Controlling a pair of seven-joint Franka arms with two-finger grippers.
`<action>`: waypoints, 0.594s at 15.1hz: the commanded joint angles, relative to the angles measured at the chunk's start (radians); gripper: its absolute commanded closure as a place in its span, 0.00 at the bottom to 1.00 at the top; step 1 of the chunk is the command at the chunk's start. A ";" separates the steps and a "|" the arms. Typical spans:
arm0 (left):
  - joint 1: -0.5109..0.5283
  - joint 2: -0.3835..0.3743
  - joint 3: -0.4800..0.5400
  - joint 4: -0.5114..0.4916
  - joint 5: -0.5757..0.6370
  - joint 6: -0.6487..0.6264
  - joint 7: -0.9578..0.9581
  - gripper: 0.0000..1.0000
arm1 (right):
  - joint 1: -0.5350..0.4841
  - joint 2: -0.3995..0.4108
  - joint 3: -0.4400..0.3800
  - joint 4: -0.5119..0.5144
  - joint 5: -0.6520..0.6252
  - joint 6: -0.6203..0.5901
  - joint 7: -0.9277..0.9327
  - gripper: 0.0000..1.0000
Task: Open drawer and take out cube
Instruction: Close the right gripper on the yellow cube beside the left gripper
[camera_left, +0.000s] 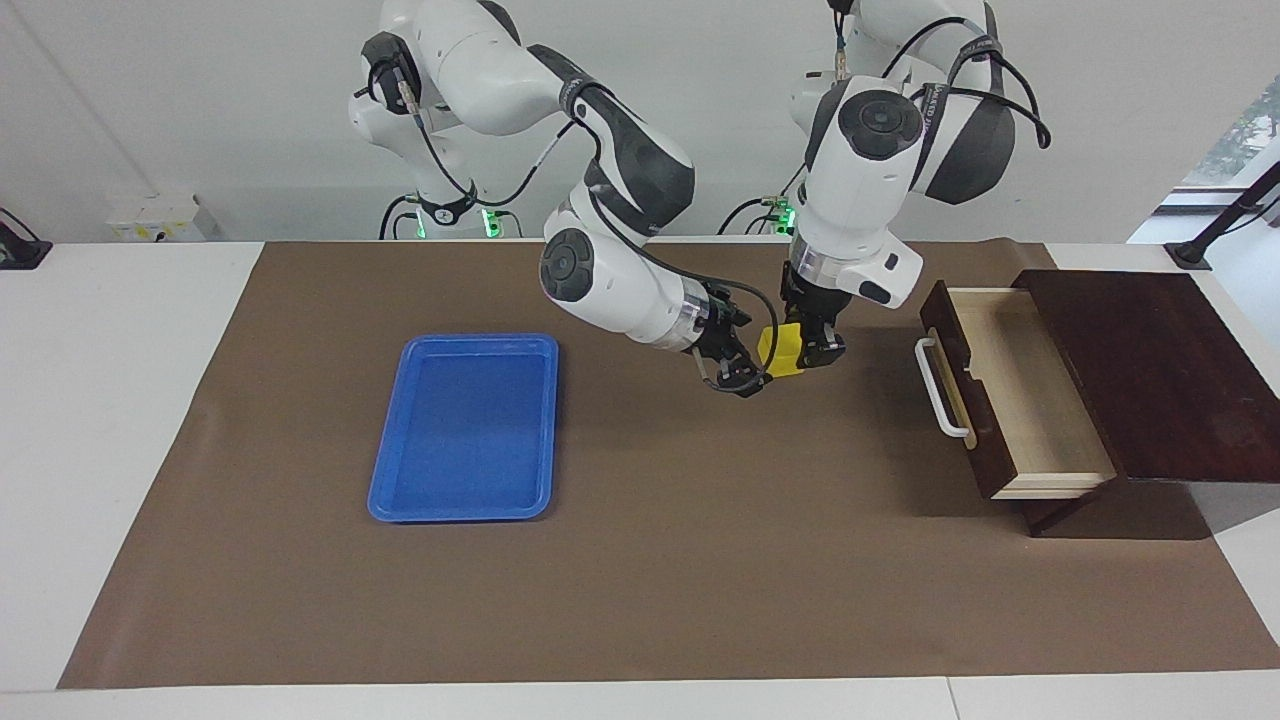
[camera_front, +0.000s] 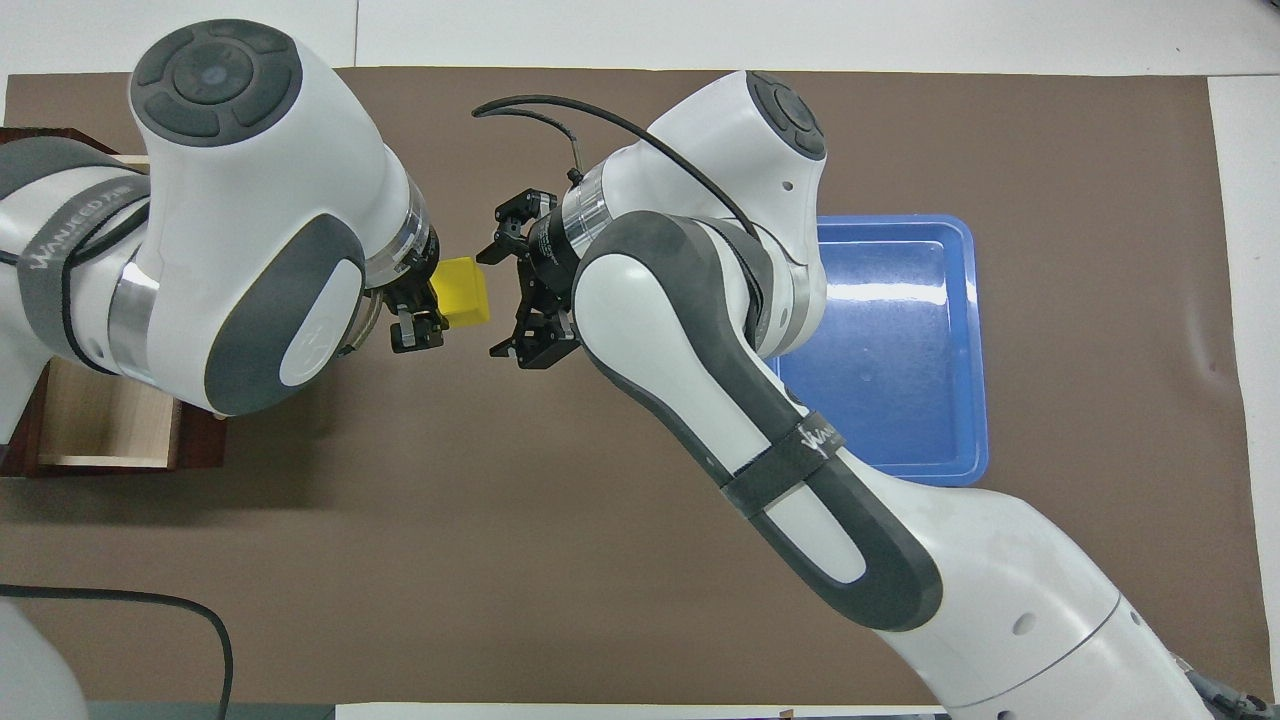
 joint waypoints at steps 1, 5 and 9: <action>-0.012 -0.023 0.011 -0.029 -0.002 0.019 -0.015 1.00 | 0.007 0.050 -0.003 0.094 -0.017 -0.029 0.056 0.00; -0.012 -0.023 0.011 -0.029 -0.002 0.018 -0.016 1.00 | 0.018 0.049 -0.001 0.093 -0.041 -0.032 0.056 0.00; -0.014 -0.023 0.010 -0.029 -0.002 0.016 -0.015 1.00 | 0.027 0.049 -0.001 0.093 -0.070 -0.043 0.056 0.39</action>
